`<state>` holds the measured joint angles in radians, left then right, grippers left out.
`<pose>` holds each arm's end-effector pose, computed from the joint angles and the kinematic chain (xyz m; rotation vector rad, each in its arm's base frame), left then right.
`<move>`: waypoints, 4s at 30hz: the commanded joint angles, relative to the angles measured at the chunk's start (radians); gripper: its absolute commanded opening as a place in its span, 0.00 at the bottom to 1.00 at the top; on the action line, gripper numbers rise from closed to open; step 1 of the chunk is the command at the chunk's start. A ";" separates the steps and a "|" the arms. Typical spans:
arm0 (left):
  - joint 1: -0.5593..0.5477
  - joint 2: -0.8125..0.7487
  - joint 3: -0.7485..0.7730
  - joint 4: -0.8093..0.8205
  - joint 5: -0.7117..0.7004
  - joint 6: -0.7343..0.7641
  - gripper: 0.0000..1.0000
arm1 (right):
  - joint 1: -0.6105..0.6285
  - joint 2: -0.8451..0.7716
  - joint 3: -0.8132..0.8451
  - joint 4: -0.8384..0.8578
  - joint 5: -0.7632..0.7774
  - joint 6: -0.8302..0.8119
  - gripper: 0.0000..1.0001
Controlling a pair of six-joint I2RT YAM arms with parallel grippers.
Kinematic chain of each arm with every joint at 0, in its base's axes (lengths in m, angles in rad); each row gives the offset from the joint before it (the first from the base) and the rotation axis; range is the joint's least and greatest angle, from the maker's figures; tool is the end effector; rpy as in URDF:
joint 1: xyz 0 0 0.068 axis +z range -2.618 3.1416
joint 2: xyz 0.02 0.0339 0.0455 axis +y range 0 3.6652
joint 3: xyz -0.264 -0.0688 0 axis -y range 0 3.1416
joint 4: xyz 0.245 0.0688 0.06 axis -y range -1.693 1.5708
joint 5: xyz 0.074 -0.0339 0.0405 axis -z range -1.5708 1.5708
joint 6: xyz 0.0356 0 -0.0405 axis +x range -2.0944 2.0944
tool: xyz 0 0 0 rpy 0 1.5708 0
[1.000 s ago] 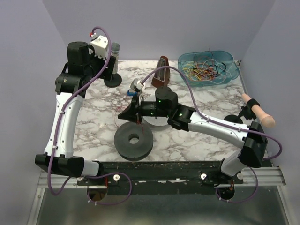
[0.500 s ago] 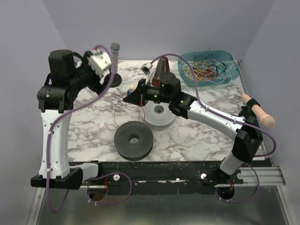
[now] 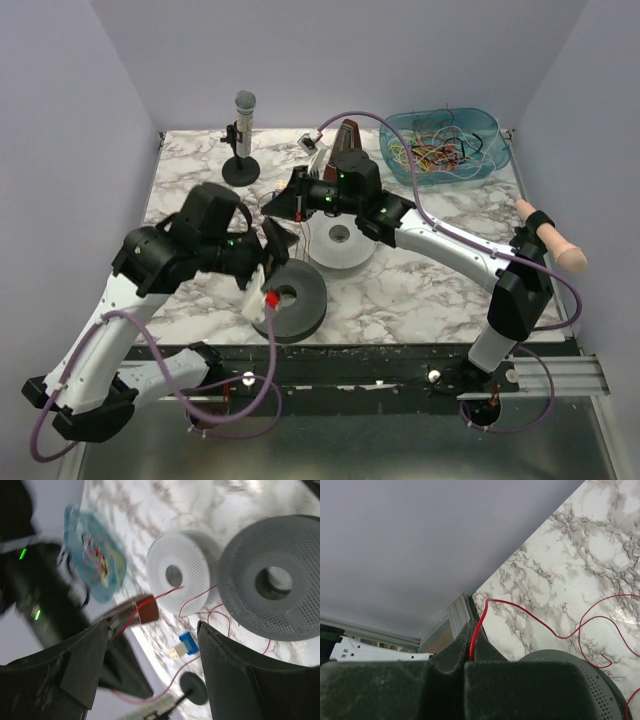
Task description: Wrap the cables
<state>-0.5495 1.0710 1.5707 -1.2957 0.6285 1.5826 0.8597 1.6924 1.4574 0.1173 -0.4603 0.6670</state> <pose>0.1184 -0.0971 0.4418 2.0419 0.7988 -0.1763 0.2552 0.3205 0.3644 -0.5722 1.8391 1.4778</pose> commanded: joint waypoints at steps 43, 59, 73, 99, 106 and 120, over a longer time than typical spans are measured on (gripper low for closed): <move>-0.359 -0.235 -0.541 0.396 -0.702 0.214 0.00 | 0.071 -0.106 -0.031 -0.203 0.112 -0.187 0.65; 0.228 -0.194 -0.546 0.481 -0.529 -0.645 0.00 | 0.012 -0.493 -0.157 -0.496 0.182 -0.516 1.00; 0.720 0.011 -0.374 0.634 -0.191 -1.225 0.00 | 0.677 -0.396 -0.683 0.083 0.781 -1.400 1.00; 0.721 -0.002 -0.334 0.656 -0.067 -1.271 0.00 | 0.722 0.067 -0.666 0.498 1.068 -1.641 0.12; 0.720 -0.002 -0.276 0.589 0.042 -1.202 0.00 | 0.632 -0.210 -0.488 0.034 0.792 -1.200 0.01; 0.464 0.000 -0.158 0.290 0.061 -0.987 0.00 | 0.116 -0.431 -0.606 -0.023 -0.021 -0.897 0.01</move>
<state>0.0944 1.0973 1.4555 -0.8135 0.7078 0.4873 1.0641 1.3083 0.9154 0.0116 -0.2184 -0.3168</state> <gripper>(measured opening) 0.009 0.023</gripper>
